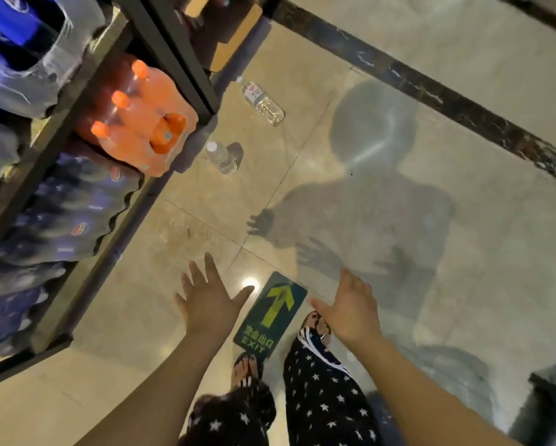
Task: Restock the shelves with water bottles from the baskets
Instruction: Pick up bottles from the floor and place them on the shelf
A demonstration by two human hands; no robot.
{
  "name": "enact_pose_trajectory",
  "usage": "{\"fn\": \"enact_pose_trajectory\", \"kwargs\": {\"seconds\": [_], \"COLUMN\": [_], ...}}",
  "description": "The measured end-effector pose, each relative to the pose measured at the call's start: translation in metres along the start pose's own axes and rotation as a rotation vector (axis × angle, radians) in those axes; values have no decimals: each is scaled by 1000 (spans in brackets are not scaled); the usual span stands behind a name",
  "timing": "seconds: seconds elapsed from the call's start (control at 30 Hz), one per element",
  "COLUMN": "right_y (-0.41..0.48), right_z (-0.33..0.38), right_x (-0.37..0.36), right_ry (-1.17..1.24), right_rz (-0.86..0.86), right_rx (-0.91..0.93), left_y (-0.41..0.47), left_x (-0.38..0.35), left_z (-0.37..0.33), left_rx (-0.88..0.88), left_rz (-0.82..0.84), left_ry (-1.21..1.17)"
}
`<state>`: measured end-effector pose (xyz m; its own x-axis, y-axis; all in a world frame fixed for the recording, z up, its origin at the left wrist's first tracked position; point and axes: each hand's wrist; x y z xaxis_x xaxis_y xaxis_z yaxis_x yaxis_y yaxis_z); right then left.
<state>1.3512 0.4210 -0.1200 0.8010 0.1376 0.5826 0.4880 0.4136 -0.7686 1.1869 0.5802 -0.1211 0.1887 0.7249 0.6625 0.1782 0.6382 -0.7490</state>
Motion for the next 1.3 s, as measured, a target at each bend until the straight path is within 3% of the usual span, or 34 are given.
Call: {"fn": "enact_pose_trajectory", "kwargs": {"seconds": [0.23, 0.43, 0.63, 1.0, 1.3], "right_y": [104, 221, 354, 601, 694], "right_z": [44, 99, 128, 178, 234], "right_x": [84, 115, 103, 74, 48], "right_ry": [-105, -66, 28, 160, -140], "right_rz": [-18, -67, -33, -57, -108], "right_rx": [81, 109, 175, 293, 444], "left_y": [71, 171, 279, 471, 526], "left_x": [41, 60, 34, -23, -23], "left_z": [-45, -61, -65, -60, -72], "left_rx": [94, 167, 146, -124, -135], "left_rz": [-61, -79, -157, -395, -630], "left_ry": [-188, -308, -589, -983, -1233]}}
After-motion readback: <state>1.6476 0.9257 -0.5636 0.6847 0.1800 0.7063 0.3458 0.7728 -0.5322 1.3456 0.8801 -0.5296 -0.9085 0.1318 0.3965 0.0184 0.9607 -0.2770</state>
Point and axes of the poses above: each hand's wrist, its own y-axis towards the middle knuckle, its own x-axis out of the back of the hand, z = x × y, and after that the axes turned 6 degrees about z, right-handed
